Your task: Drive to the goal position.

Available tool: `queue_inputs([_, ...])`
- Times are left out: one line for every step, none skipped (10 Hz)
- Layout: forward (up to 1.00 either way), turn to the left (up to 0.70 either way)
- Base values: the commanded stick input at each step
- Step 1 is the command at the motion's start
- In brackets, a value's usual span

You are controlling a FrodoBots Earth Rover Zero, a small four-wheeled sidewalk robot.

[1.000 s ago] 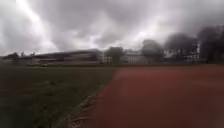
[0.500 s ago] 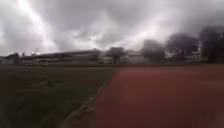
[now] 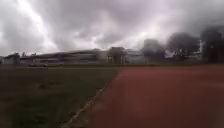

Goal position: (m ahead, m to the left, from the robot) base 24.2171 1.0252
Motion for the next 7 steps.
queue_inputs([0.70,-0.07])
queue_inputs([0.70,0.00])
queue_inputs([0.70,0.00])
queue_inputs([0.70,0.00])
queue_inputs([0.70,0.00])
queue_inputs([0.70,0.00])
queue_inputs([0.70,0.00])
